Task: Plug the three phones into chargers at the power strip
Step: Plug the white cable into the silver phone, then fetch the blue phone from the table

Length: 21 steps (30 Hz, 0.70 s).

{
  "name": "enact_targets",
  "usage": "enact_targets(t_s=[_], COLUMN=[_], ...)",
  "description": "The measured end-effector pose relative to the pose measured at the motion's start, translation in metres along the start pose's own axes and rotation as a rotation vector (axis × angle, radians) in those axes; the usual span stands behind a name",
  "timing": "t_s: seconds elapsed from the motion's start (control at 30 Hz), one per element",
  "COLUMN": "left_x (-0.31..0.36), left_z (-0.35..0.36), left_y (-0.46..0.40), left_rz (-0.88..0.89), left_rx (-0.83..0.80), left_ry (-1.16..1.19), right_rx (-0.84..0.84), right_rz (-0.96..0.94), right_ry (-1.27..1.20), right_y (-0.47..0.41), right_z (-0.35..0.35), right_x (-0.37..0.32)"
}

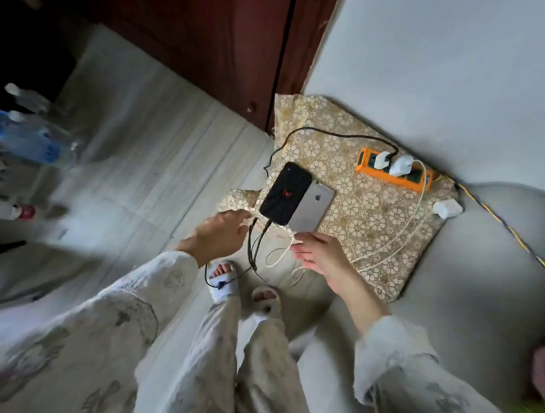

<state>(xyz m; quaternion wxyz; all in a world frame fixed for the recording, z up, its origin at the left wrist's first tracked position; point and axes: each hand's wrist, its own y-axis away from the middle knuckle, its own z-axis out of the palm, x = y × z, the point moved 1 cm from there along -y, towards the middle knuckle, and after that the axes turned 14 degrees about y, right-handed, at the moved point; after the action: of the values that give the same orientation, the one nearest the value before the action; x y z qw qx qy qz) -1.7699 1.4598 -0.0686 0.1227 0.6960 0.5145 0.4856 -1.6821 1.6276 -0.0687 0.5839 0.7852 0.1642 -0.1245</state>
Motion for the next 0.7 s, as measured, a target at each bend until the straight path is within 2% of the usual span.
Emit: enact_targets(t_s=[0.13, 0.4, 0.57, 0.7], left_x=[-0.016, -0.054, -0.093, -0.131], left_z=[-0.010, 0.014, 0.044, 0.090], left_y=[0.089, 0.219, 0.231, 0.193], left_rz=[-0.135, -0.310, -0.373, -0.425], left_rx=[0.137, 0.417, 0.504, 0.446], left_ry=[0.178, 0.470, 0.543, 0.616], right_rx=[-0.059, -0.276, -0.302, -0.274], right_rz=[-0.139, -0.448, -0.597, -0.696], right_ry=[0.105, 0.546, 0.958, 1.335], right_y=[0.064, 0.132, 0.114, 0.048], right_z=[0.009, 0.074, 0.120, 0.152], right_x=[-0.024, -0.053, -0.024, 0.016])
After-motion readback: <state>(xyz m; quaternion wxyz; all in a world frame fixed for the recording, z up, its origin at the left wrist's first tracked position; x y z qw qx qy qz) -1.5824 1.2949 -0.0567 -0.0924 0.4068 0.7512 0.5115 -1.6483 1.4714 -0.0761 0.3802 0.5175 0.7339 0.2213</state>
